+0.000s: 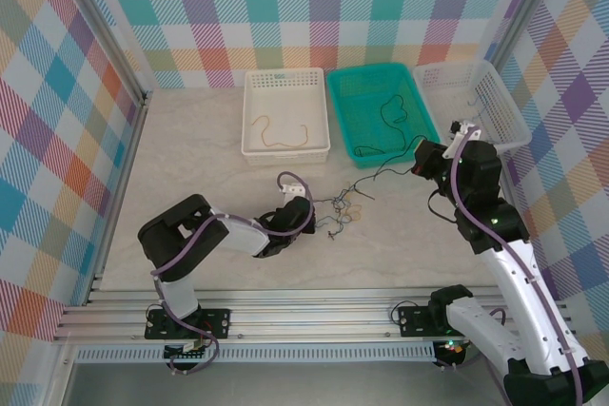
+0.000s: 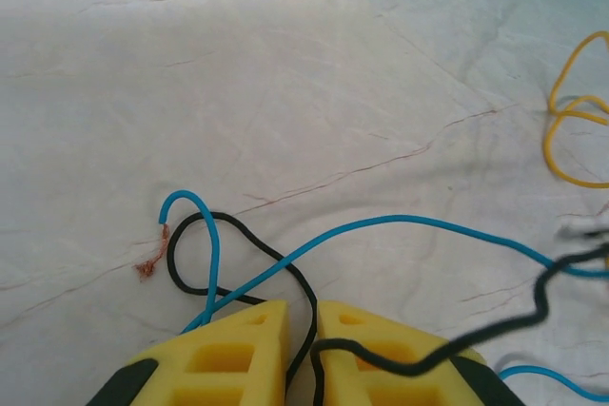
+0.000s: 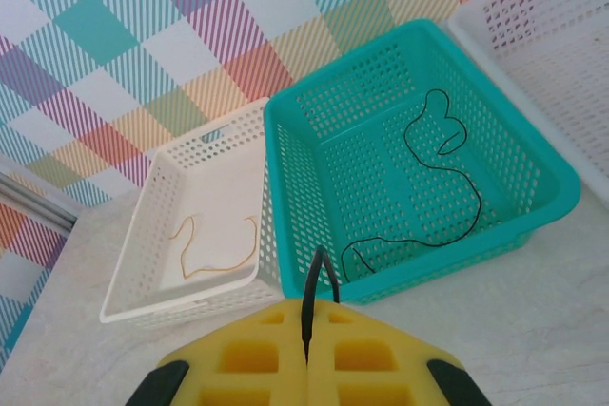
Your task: Untangle the cables
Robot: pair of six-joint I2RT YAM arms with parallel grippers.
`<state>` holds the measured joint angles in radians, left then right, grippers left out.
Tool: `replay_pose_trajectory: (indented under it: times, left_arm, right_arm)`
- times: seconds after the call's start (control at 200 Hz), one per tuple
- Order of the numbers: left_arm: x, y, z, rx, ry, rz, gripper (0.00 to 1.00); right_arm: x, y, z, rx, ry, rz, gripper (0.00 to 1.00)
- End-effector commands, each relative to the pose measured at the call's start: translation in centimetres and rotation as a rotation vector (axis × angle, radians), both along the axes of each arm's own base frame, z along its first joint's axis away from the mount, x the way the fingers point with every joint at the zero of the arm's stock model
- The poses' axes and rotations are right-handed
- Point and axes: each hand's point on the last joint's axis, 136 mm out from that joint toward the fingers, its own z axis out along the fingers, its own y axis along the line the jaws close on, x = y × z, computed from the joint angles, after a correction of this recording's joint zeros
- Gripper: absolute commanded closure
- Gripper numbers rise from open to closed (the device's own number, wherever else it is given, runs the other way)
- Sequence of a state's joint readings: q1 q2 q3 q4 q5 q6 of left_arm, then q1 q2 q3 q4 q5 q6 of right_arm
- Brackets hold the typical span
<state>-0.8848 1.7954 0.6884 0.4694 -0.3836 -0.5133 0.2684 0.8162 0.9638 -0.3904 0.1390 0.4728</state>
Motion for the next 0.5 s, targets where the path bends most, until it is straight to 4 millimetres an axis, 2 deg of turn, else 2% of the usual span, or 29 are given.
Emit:
replay_pose_trajectory:
  times: [0.0,0.09,0.18,0.32,0.375,0.43,0.495]
  left_arm:
    - [-0.4,1.7,-0.2,0.014,0.024,0.033,0.81]
    - [-0.8,0.5,1.2,-0.031,0.005,-0.044,0.72]
    - [-1.1,-0.6,3.0,-0.062,-0.016,-0.112,0.54]
    - [-1.6,-2.4,6.3,-0.103,-0.059,-0.220,0.30]
    - [-1.5,-3.0,7.4,-0.110,-0.067,-0.246,0.18]
    - [-1.4,-3.9,8.4,-0.117,-0.076,-0.278,0.01]
    - [-1.2,-4.9,9.6,-0.123,-0.100,-0.307,0.00]
  right_arm:
    - [-0.2,0.1,0.5,-0.020,-0.019,0.023,1.00]
    - [-0.2,1.8,0.3,-0.003,-0.019,0.119,1.00]
    - [-0.2,3.4,-0.2,0.019,-0.002,0.205,1.00]
    - [0.0,5.0,-0.7,0.055,0.022,0.285,1.00]
    - [0.0,5.6,-0.8,0.069,0.025,0.322,1.00]
    - [-0.1,6.3,-0.7,0.083,0.028,0.358,1.00]
    - [-0.1,6.9,-0.7,0.097,0.031,0.392,1.00]
